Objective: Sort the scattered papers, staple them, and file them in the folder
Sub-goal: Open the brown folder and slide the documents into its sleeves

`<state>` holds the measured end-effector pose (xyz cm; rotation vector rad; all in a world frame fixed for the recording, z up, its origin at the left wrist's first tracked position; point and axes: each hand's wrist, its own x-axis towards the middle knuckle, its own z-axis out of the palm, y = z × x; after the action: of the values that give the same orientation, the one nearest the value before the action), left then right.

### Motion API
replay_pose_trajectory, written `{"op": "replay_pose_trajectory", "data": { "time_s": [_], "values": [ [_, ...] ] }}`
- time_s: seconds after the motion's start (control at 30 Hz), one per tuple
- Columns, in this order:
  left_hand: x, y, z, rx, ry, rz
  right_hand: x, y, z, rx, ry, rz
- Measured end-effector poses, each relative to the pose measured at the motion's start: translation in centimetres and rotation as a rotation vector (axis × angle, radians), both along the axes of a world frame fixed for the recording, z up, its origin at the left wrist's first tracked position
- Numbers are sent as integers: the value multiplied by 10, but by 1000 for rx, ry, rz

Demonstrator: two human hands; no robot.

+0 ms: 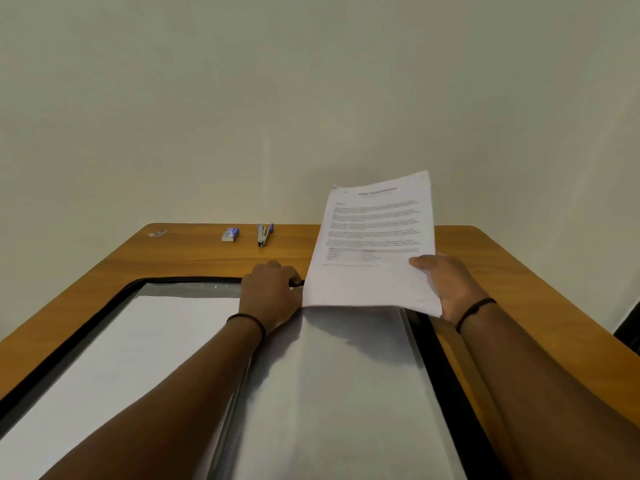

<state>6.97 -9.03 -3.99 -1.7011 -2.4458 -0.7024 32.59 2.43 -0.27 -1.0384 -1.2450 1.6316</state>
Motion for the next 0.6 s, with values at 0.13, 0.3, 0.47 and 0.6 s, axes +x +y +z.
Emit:
{"op": "replay_pose_trajectory", "data": {
  "time_s": [0.13,0.3,0.47,0.6],
  "values": [
    [1,5,-4,89,-97,-43,-15,18,2,-41,151,-56],
    [2,5,-9,163,9,-104,-51,29,-18,-65,354,-55],
    [17,13,-6,85,120,-218,-64,37,-26,16,276,-39],
    [35,32,-1,31,123,-235,-69,35,-31,46,231,-43]
  ]
}}
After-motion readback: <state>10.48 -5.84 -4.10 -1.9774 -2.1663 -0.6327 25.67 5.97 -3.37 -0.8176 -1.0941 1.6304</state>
